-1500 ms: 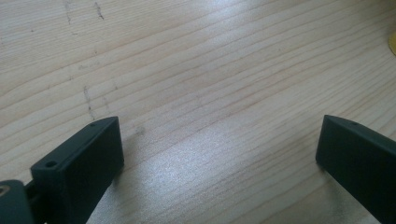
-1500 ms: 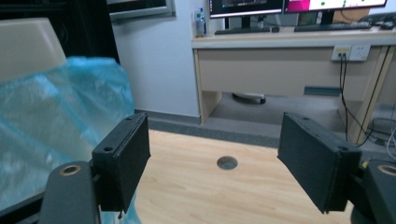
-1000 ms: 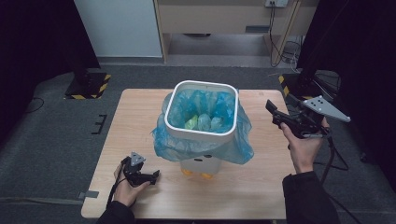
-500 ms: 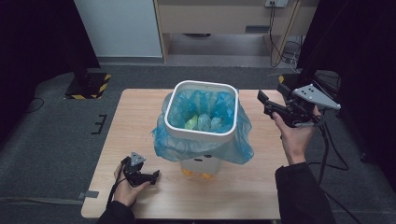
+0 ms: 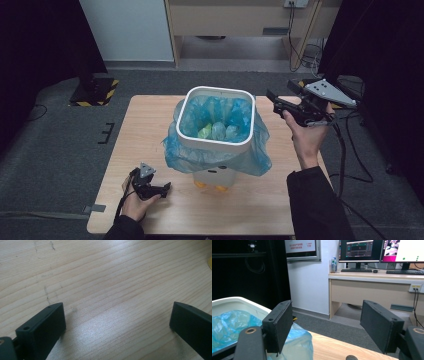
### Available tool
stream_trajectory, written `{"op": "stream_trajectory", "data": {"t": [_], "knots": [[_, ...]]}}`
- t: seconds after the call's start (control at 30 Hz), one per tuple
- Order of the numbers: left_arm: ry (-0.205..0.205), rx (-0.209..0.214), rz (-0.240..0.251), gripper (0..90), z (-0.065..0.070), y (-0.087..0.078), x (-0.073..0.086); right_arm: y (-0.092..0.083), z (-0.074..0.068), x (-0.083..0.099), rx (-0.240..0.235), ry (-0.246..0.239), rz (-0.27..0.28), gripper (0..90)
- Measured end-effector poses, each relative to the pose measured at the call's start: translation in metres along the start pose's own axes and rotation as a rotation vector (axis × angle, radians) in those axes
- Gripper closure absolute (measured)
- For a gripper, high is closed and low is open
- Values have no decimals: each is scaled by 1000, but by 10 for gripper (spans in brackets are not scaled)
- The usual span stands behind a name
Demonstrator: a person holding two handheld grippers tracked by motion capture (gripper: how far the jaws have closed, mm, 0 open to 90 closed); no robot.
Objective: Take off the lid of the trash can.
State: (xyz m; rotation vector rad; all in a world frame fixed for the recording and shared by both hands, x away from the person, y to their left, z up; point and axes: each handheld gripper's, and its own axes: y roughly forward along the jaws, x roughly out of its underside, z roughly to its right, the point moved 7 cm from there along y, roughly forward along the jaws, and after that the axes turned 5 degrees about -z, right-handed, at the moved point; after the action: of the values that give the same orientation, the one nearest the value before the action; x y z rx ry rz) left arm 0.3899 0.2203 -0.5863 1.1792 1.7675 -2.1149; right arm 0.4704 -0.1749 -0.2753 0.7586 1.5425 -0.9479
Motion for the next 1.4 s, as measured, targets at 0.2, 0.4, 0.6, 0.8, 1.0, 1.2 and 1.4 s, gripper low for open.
{"op": "stream_trajectory", "data": {"t": [0.2,0.4,0.6,0.8,1.0,1.2,1.4], "knots": [[0,0,0,0,0,0,0,6,-11,-10,-25,-15,8,270],[0,0,0,0,0,0,0,13,-20,-17,-49,-18,9,275],[-6,1,5,0,0,0,0,20,-30,-22,-68,-37,3,275],[-6,0,5,0,0,0,0,27,-42,-26,-104,-36,-7,283],[-3,-1,5,0,0,0,0,37,-55,-24,-141,-34,-15,296],[-3,-1,5,0,0,0,0,43,-65,-23,-167,-43,-31,310],[-3,-1,5,0,0,0,0,49,-75,-21,-183,-65,-48,322]]}}
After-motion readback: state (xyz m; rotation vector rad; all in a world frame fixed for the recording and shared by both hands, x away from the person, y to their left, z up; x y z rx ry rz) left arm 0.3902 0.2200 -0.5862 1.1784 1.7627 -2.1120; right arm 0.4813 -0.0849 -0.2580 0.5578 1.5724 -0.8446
